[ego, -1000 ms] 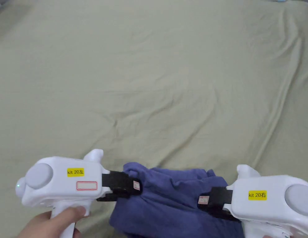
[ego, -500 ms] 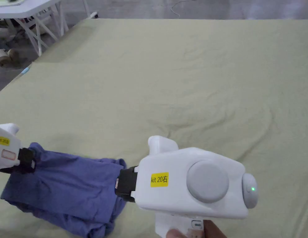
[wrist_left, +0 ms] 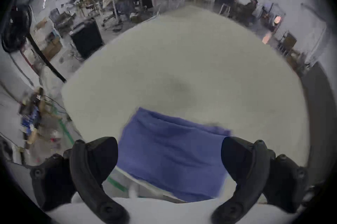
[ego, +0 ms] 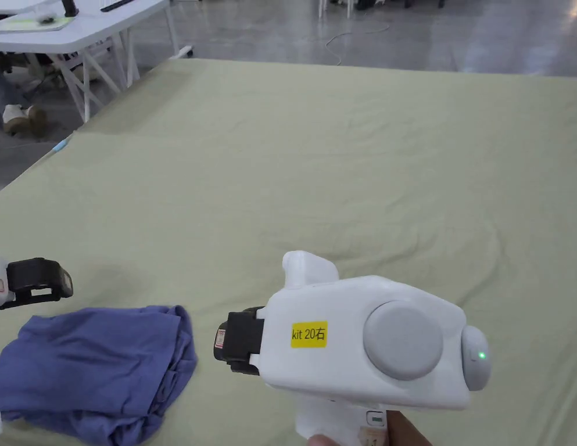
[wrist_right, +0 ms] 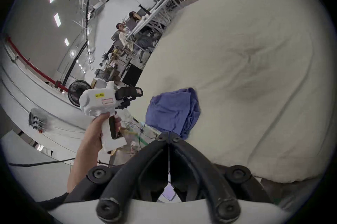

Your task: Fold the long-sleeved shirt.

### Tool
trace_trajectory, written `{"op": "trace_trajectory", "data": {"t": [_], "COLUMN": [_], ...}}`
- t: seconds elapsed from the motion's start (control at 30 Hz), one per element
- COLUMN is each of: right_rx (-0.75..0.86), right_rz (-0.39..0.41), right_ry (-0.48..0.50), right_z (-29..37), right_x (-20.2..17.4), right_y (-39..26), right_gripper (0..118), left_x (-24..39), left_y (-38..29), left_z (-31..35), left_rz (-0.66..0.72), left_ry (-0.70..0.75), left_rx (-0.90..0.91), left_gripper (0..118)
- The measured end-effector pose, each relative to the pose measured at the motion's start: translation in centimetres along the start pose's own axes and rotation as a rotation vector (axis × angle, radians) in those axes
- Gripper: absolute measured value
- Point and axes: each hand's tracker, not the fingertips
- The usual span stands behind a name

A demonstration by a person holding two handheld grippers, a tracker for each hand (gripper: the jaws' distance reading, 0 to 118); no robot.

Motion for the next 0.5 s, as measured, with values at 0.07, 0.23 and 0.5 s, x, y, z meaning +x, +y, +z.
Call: {"op": "trace_trajectory", "data": {"t": [0.07, 0.23, 0.5], "right_rx": [0.037, 0.265, 0.761], "right_rz": [-0.006, 0.063, 0.316], "right_ry": [-0.006, -0.207, -0.617], "right_z": [2.7, 13.9, 32.3], "right_x": [1.1, 4.4, 4.2], "right_y": [0.1, 0.2, -2.8], "right_gripper": [0, 0, 0], "left_x": [3.3, 16.8, 30.1], "left_y": [-1.4, -5.9, -13.4], "left_z": [2.7, 13.8, 25.4], "left_rz": [0.003, -0.344, -0.384], "left_ry": [-0.198, -0.128, -0.28], "left_rx": [0.016, 0.351, 0.777], "left_gripper": [0, 0, 0]}}
